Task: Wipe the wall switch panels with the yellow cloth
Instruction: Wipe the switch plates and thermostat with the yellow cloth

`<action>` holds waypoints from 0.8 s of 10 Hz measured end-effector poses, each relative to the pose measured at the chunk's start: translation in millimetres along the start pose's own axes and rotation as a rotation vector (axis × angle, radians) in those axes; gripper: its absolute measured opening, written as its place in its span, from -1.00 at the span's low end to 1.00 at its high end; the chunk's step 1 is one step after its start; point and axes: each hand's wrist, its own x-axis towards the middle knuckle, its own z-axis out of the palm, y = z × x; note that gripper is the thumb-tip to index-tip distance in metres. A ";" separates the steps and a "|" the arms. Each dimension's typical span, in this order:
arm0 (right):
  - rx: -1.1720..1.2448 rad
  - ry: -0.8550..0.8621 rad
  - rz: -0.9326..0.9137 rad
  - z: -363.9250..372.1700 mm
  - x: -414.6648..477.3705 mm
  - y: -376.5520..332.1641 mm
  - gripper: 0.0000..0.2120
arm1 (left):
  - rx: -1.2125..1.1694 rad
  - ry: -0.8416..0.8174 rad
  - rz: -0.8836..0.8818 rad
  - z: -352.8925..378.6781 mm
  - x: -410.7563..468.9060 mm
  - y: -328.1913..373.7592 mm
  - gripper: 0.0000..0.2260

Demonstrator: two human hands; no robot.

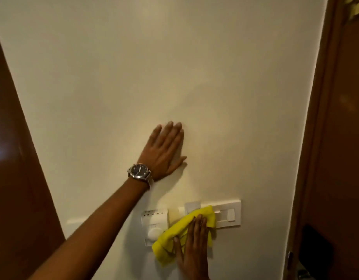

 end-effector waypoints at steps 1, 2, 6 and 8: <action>-0.292 -0.308 0.205 8.8 17.5 -15.8 -0.49 | 0.111 0.082 0.004 24.2 7.5 -21.6 -0.28; -1.570 -0.742 -0.006 27.6 53.3 6.6 -0.81 | 0.114 0.156 0.022 35.6 -0.5 -21.0 -0.23; -0.061 -0.078 -0.222 10.9 -2.4 65.2 -0.29 | 0.136 0.236 0.013 40.6 1.4 -24.2 -0.27; -0.047 -0.084 -0.170 17.1 1.2 57.5 -0.25 | 0.119 0.249 0.003 39.6 1.8 -24.9 -0.27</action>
